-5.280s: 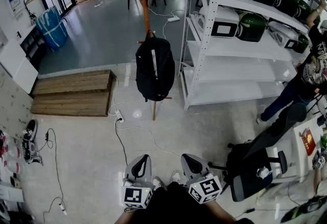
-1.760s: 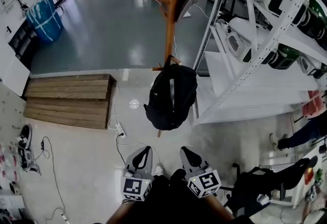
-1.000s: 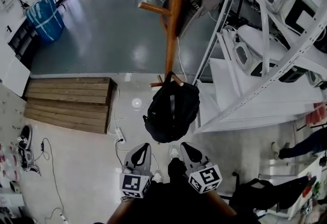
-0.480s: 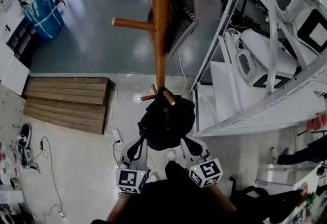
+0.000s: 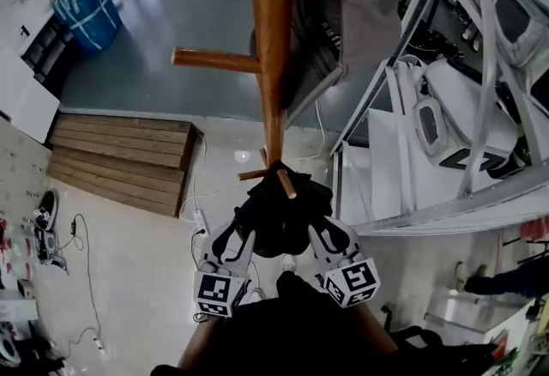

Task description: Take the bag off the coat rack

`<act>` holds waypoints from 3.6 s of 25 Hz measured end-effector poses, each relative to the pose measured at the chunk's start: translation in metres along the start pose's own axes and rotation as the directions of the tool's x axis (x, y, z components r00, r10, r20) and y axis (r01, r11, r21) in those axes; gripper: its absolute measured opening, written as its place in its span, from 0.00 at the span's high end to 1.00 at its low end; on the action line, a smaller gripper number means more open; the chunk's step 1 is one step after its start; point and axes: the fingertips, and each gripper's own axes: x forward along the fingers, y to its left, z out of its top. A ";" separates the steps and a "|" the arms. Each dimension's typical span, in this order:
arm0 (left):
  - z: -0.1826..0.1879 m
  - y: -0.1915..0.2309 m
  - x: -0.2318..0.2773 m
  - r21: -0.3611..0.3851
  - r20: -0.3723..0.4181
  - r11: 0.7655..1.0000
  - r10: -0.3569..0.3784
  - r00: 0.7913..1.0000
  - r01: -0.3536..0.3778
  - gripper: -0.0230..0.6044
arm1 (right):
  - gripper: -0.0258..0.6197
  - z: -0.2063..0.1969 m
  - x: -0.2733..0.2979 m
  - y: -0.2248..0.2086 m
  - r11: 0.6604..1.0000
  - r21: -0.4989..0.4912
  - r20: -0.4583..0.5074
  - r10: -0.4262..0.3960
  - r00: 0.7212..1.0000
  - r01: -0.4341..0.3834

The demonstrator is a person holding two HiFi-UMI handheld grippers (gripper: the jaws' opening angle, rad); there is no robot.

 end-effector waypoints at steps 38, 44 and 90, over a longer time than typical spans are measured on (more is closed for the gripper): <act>-0.041 0.023 0.079 0.048 -0.241 0.999 -0.003 0.970 0.015 0.70 | 0.59 -0.041 0.077 -0.065 0.980 -0.096 -0.258 0.143 0.955 -0.172; -0.040 0.025 0.081 0.085 -0.217 0.996 -0.011 0.976 0.030 0.74 | 0.61 -0.043 0.081 -0.066 0.981 -0.113 -0.257 0.126 0.958 -0.159; -0.003 -0.018 0.026 0.145 -0.103 0.979 -0.129 0.986 0.144 0.85 | 0.86 -0.013 0.011 -0.029 0.990 -0.139 -0.154 0.015 0.988 -0.037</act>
